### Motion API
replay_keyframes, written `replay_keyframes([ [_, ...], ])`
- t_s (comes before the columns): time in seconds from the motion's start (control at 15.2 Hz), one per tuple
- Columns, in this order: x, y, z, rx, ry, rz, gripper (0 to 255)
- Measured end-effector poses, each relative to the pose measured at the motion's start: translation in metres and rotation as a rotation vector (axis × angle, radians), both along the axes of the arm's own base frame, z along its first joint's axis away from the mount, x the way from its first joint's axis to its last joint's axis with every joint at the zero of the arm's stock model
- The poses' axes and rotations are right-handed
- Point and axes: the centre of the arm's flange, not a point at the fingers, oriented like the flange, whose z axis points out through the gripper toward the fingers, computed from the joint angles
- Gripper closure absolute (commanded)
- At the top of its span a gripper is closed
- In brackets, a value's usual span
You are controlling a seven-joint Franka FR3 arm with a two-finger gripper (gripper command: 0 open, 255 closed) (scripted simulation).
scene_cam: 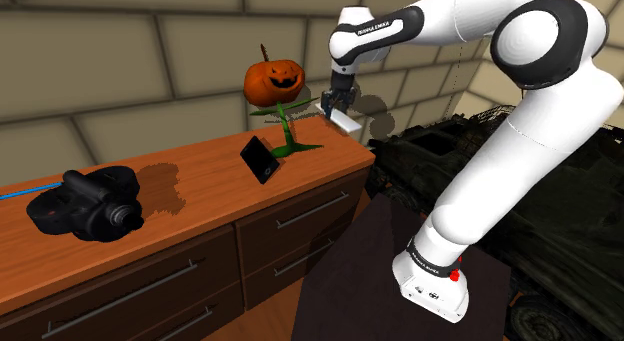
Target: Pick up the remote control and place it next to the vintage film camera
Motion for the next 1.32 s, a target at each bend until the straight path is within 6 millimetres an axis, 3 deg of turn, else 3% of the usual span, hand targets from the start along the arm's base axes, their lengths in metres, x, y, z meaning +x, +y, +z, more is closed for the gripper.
replay_keyframes([
  [0.86,0.001,0.001,0.068,0.000,0.004,-0.002,255],
  [1.06,0.007,0.028,0.074,0.000,0.003,-0.002,255],
  [1.32,0.010,0.082,0.075,0.000,0.001,0.001,255],
])
